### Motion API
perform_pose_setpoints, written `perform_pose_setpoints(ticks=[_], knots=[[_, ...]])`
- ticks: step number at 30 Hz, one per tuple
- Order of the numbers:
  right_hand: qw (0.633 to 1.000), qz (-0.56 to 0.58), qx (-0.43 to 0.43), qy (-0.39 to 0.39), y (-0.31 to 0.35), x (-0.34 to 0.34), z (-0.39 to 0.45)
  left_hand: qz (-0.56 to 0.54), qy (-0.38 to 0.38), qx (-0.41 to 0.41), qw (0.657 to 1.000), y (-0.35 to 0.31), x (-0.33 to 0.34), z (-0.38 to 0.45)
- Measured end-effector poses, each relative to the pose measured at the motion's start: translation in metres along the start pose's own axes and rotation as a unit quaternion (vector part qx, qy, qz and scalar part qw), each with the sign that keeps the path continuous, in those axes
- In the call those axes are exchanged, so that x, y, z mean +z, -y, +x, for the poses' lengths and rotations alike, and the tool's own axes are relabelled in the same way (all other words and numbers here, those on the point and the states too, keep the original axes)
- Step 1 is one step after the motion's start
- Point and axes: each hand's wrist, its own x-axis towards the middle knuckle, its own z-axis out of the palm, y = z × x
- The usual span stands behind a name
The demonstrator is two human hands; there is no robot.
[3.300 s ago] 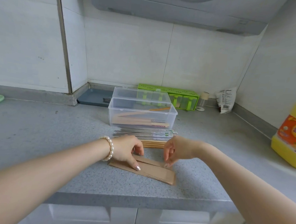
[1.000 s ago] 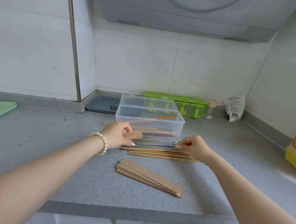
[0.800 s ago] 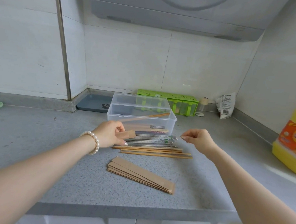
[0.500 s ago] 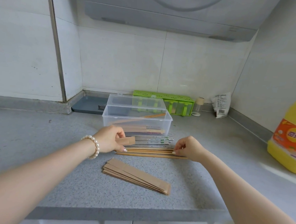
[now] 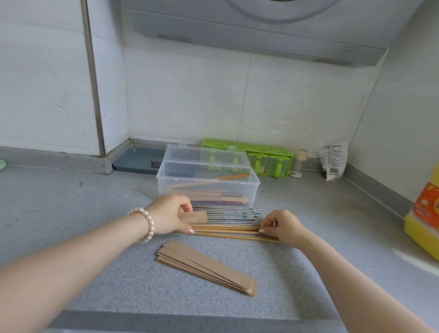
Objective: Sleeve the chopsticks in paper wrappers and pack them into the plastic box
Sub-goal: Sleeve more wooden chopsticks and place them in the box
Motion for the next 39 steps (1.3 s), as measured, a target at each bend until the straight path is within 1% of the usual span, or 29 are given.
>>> perform_pose_setpoints(ticks=[6, 10, 14, 16, 18, 23, 25, 32, 39], knots=[[0.999, -0.026, -0.04, -0.013, -0.009, -0.001, -0.009, 0.01, 0.001, 0.002, 1.0, -0.002, 0.0, -0.002], [0.999, -0.005, -0.024, -0.045, -0.013, 0.004, -0.01, 0.006, -0.002, 0.005, 1.0, -0.003, 0.002, -0.001], [0.999, -0.021, -0.021, -0.033, -0.008, 0.001, -0.01, 0.014, -0.006, 0.004, 1.0, -0.003, 0.001, -0.002], [0.999, 0.029, -0.01, -0.037, -0.004, -0.008, -0.013, 0.02, -0.015, 0.001, 1.0, -0.001, 0.0, -0.002], [0.992, 0.122, 0.003, -0.035, -0.004, -0.021, -0.017, 0.022, -0.029, -0.007, 0.999, 0.002, -0.002, -0.003], [0.954, 0.295, 0.01, -0.053, -0.018, -0.053, -0.03, 0.018, -0.048, -0.018, 0.998, 0.005, -0.005, -0.006], [0.945, 0.324, 0.012, -0.045, -0.021, -0.058, -0.034, 0.021, -0.051, -0.017, 0.998, 0.005, -0.005, -0.006], [0.963, 0.263, 0.028, -0.056, -0.019, -0.058, -0.042, 0.027, -0.046, -0.014, 0.998, 0.001, 0.0, -0.009], [0.967, 0.247, 0.024, -0.052, -0.004, -0.055, -0.043, 0.028, -0.044, -0.01, 0.999, -0.006, -0.001, -0.012]])
